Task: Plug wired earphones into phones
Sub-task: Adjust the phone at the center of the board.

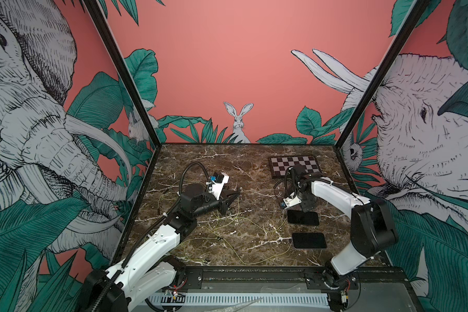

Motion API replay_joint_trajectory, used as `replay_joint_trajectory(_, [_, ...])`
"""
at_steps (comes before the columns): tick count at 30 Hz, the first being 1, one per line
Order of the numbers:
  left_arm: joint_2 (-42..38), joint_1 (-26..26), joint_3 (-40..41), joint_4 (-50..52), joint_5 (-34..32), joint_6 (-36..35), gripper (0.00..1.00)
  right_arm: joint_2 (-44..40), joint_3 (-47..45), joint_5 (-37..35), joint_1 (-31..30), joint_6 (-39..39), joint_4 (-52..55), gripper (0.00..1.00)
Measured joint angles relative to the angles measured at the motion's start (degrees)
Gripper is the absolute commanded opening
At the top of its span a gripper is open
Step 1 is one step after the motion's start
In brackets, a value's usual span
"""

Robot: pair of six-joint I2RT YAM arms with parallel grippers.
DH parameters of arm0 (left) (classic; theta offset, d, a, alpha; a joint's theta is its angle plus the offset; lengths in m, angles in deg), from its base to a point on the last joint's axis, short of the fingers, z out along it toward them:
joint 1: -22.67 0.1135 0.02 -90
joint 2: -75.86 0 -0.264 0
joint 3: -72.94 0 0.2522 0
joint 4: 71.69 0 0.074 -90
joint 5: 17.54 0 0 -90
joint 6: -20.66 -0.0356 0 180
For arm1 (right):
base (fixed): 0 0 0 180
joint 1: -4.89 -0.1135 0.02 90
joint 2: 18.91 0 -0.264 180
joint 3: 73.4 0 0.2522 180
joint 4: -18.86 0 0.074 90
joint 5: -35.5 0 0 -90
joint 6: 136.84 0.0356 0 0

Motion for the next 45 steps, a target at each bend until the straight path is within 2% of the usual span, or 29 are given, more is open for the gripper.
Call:
replay_joint_trajectory(10, [-0.3, 0.0, 0.0, 0.0, 0.0, 0.0, 0.0, 6.9, 2.1, 0.6, 2.0, -8.2, -5.7, 0.91])
replay_joint_trajectory(13, [-0.2, 0.0, 0.0, 0.0, 0.1, 0.0, 0.0, 8.8, 4.1, 0.9, 2.3, -10.1, -7.1, 0.88])
replay_joint_trajectory(20, [0.0, 0.0, 0.0, -0.1, 0.1, 0.0, 0.0, 12.8, 10.0, 0.8, 2.6, -14.1, -5.9, 0.88])
replay_joint_trajectory(31, [0.0, 0.0, 0.0, -1.9, 0.3, 0.3, 0.0, 16.0, 15.5, 0.9, 3.1, -16.0, 0.7, 0.9])
replay_joint_trajectory(45, [0.0, 0.0, 0.0, -2.0, 0.1, 0.4, 0.0, 19.4, 16.3, 1.1, 3.2, -16.9, 2.1, 0.93])
